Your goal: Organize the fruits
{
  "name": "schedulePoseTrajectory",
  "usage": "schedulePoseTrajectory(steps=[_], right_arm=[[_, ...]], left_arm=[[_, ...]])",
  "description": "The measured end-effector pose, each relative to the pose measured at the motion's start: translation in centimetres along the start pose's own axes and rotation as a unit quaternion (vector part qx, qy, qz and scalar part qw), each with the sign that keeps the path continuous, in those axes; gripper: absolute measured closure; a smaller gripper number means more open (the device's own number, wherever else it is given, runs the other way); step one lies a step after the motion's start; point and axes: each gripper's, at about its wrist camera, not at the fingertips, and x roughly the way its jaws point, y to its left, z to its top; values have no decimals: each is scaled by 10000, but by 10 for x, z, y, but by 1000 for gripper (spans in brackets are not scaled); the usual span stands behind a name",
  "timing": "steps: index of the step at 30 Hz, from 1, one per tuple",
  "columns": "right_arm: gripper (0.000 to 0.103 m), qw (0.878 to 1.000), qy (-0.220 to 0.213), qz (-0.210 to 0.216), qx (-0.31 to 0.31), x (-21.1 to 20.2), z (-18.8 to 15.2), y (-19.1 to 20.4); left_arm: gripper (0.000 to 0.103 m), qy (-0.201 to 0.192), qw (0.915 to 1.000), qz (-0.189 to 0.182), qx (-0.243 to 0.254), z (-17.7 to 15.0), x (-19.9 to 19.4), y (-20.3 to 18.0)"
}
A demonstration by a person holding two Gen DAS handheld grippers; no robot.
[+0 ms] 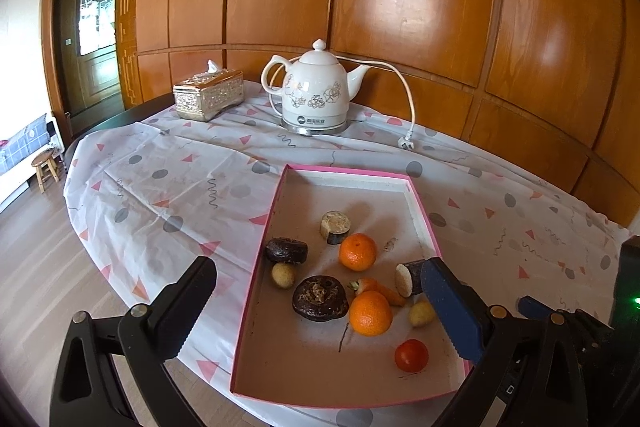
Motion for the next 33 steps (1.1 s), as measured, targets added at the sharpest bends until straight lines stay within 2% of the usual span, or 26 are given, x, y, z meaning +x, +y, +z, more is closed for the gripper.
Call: schedulePoseTrajectory(steps=[8,33], right_arm=[[42,10000,-10,-3,-6,0,0,0],[42,9998,-118,-31,-135,-5,0,4]], left_arm=[[0,36,9999,39,-111,-2,1,2],[0,0,10000,69,6,-3,1,0]])
